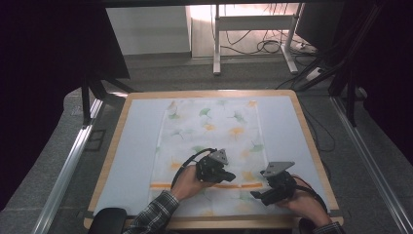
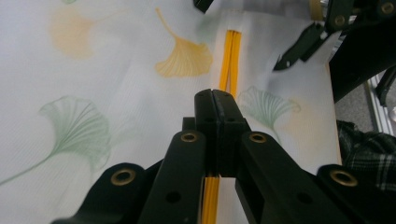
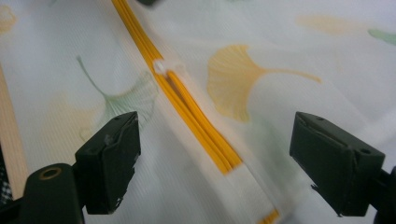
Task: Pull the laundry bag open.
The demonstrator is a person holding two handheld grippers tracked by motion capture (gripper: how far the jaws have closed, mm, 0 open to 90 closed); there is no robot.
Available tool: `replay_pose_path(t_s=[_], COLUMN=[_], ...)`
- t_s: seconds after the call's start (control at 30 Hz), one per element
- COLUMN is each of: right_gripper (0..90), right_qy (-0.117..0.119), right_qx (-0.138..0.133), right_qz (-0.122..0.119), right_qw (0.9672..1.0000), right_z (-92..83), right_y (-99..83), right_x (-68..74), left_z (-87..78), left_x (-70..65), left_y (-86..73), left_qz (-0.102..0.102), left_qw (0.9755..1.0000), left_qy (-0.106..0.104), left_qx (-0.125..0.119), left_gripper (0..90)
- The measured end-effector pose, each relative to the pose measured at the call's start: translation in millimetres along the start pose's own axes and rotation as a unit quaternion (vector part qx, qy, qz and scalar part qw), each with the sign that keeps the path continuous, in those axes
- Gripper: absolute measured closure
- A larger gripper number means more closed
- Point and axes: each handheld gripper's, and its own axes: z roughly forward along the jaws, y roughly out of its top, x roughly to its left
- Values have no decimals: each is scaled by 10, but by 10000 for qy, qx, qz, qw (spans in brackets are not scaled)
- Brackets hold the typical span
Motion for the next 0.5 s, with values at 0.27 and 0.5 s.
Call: replay_pose_path(t_s=[0.27, 0.5], right_gripper=[148, 144], right_qy=[124, 151], right_qx=[148, 80], right_qz=[-111, -115], right_qw=[9998, 9998], right_z=[85, 83], right_y=[-67, -94], right_x=[-51, -55], left_z=[249, 421], left_x=[-31, -111], left_y=[141, 203], left_qz=[-15, 173], left_qw=[9999, 9975], left_qy=[-26, 330], left_qx=[108, 604], left_gripper=[746, 740])
